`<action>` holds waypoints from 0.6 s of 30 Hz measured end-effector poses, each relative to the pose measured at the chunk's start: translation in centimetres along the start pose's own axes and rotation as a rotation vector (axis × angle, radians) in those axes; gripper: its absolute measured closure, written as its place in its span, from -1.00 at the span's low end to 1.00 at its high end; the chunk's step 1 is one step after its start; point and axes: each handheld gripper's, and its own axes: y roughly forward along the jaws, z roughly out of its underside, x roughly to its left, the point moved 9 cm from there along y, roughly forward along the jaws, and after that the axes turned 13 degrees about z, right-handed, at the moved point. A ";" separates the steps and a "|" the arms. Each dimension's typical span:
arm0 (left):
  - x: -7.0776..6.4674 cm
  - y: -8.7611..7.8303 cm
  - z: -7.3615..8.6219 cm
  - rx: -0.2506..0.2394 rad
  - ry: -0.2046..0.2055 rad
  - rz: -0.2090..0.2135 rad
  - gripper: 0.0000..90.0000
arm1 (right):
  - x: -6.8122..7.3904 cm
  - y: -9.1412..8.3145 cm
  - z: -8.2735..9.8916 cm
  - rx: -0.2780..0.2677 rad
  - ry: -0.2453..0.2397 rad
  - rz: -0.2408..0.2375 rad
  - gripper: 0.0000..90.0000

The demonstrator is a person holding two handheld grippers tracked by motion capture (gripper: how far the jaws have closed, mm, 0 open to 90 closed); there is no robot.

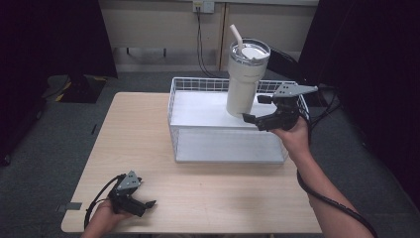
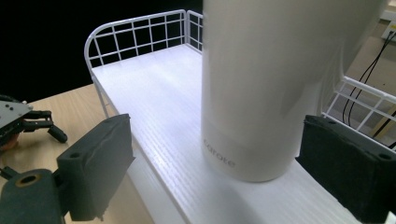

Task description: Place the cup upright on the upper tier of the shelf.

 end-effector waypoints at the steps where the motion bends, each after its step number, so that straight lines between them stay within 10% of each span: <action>1: 0.0 0.0 0.0 0.000 0.000 0.000 -1.00 | 0.1 -0.1 0.1 -0.001 0.000 -0.003 -0.79; 18: 0.0 0.0 0.0 0.000 0.000 0.000 -1.00 | 2.6 -2.2 2.2 -0.004 -0.015 -0.064 -0.79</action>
